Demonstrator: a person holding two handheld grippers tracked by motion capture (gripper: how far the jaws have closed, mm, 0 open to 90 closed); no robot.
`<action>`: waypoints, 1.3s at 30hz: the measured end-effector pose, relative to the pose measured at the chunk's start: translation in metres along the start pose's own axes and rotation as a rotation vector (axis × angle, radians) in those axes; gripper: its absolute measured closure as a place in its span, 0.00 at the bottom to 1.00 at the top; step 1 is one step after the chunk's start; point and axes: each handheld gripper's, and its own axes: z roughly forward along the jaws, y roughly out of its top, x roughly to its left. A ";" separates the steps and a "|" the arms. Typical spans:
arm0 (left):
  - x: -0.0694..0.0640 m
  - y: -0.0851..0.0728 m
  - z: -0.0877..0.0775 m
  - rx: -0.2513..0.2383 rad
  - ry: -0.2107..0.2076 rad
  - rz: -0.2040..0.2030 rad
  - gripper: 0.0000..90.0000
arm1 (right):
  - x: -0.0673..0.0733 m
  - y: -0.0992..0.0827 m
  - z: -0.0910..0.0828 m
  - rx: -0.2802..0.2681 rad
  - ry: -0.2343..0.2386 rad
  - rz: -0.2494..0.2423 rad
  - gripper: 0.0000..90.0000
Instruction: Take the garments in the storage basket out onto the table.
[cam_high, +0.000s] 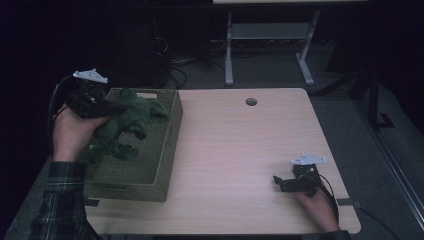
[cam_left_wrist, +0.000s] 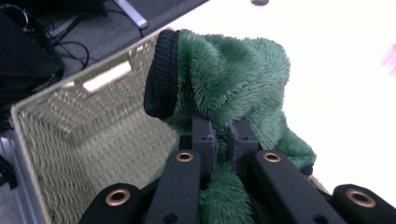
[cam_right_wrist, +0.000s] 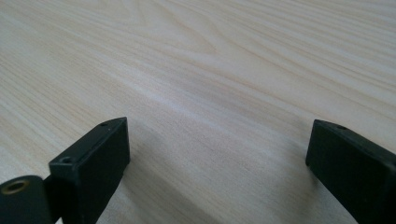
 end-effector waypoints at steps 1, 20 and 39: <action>-0.002 0.003 -0.002 -0.005 -0.004 0.004 0.93 | 0.000 0.000 0.000 0.000 0.000 0.000 0.07; -0.055 0.052 0.008 -0.081 -0.117 0.070 0.93 | 0.000 0.000 0.000 0.000 0.000 0.000 0.07; -0.131 0.073 0.067 -0.082 -0.248 0.136 0.93 | 0.000 0.000 0.000 0.001 0.000 0.002 0.06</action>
